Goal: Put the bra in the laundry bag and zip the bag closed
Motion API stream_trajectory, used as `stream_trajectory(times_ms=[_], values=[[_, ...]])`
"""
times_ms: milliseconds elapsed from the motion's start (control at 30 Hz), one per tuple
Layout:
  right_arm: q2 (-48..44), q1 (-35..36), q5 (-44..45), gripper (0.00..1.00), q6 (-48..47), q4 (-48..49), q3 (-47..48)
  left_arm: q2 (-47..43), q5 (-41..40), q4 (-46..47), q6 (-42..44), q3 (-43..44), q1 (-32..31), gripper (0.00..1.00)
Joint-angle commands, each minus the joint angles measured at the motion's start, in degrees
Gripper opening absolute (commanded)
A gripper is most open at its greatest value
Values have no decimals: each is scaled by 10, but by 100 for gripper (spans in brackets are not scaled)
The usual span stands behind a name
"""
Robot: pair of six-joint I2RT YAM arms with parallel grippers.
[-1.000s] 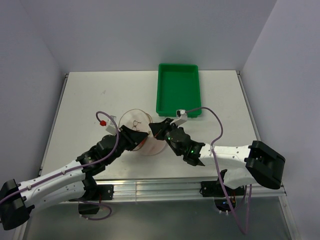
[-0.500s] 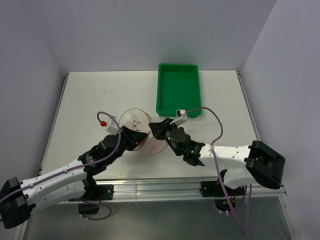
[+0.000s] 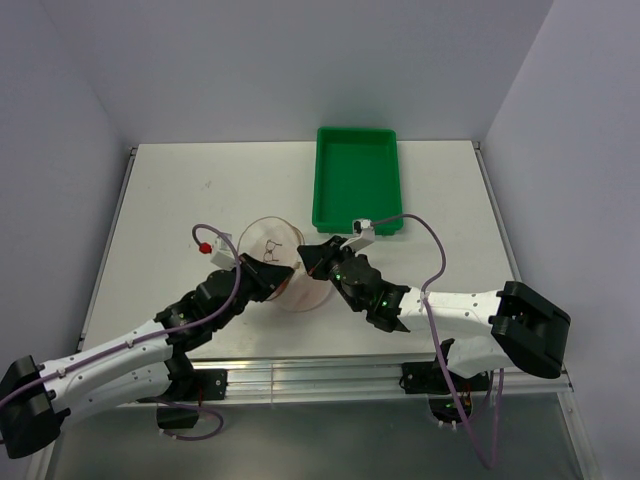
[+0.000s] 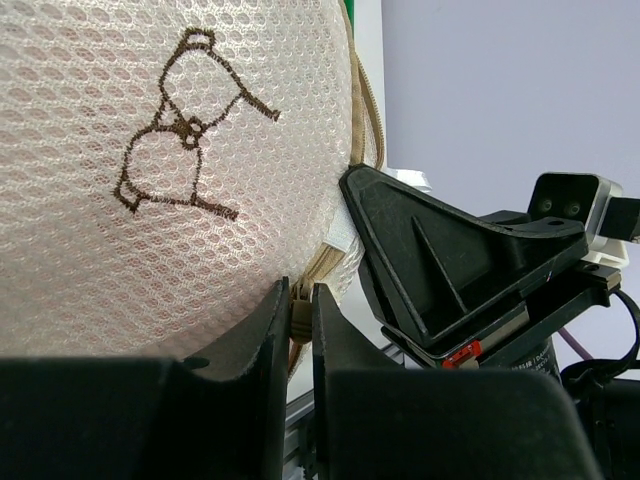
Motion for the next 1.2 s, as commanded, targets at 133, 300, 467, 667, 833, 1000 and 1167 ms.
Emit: stream_trajectory(times_ms=[133,300,467,667,833,1000,1167], values=[[-15,-2,11,0,1,24,2,-18,-22,-22,16,4,-3,0],[-25,-31,-20,0,-4,24,4,-23,5,-45,49,1,-3,0],[-30,-66,-80,0,-19,5,34,-15,36,-71,115,0,-3,0],[-13,-113,-171,0,-43,-23,58,-65,10,-159,165,15,-3,0],[13,-181,-321,0,-103,-109,107,-96,-4,-221,201,48,-3,0],[43,-189,-392,14,-165,-265,203,-102,6,-229,222,76,-4,0],[-6,-141,-318,95,-149,-316,197,-92,12,-196,191,77,-6,0]])
